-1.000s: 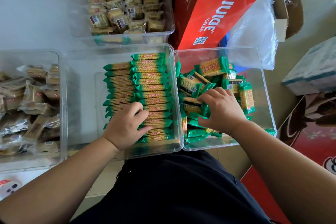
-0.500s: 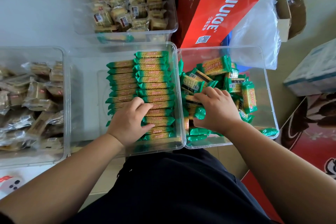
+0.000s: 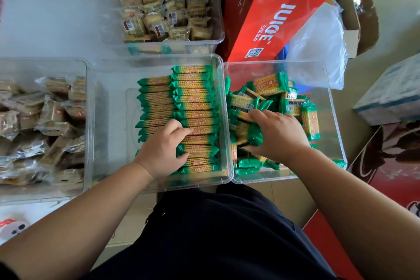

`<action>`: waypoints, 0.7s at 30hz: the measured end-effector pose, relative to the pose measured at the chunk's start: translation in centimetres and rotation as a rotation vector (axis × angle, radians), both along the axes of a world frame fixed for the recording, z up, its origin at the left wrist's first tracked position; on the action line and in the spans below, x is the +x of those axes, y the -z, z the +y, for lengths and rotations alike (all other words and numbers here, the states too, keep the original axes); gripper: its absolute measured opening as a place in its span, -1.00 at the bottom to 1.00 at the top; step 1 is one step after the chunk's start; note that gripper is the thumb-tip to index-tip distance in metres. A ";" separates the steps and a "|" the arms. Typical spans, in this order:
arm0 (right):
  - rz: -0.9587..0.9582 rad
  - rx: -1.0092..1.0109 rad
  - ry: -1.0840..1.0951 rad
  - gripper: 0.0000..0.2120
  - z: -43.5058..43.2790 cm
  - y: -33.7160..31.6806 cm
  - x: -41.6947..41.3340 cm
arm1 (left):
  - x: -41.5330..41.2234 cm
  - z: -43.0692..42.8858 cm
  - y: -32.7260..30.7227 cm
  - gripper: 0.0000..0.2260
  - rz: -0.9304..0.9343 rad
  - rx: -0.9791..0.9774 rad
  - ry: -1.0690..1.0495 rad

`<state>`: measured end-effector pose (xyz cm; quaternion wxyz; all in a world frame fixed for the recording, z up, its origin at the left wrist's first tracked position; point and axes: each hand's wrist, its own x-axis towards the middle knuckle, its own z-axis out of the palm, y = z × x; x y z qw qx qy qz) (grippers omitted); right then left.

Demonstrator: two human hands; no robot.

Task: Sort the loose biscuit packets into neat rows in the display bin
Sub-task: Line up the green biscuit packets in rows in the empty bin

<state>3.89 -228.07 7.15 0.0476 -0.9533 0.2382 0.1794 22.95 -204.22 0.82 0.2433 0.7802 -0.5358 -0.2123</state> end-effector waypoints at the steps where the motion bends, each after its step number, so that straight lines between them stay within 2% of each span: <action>1: -0.008 0.022 0.032 -0.26 -0.4 -0.9 -0.1 | 0.0 0.1 -0.1 -0.50 0.011 -0.010 0.000; 3: -0.051 0.048 0.102 -0.24 -1.2 -2.6 -0.5 | 0.1 0.3 -0.2 -0.55 -0.005 -0.012 0.010; 6: -0.224 0.078 0.197 -0.23 -1.8 -5.0 -1.3 | 0.1 0.4 -0.4 -0.61 -0.081 -0.006 0.013; 10: -0.511 0.152 0.246 -0.27 0.0 -6.5 -1.2 | -0.4 0.0 -0.7 -0.52 -0.075 0.052 -0.074; 13: -0.563 0.288 0.159 -0.26 3.1 -5.7 0.3 | -0.5 -0.1 -0.8 -0.55 0.060 0.107 -0.163; 16: -0.474 0.425 0.031 -0.29 6.1 -3.6 1.9 | -0.3 0.0 -1.3 -0.63 0.248 0.157 -0.213; 18: -0.417 0.416 -0.081 -0.29 7.5 -1.8 2.6 | 0.1 0.5 -1.1 -0.68 0.423 0.202 -0.258; 21: -0.366 0.317 -0.182 -0.31 7.9 0.1 2.7 | 0.7 1.5 -1.0 -0.58 0.697 0.291 -0.351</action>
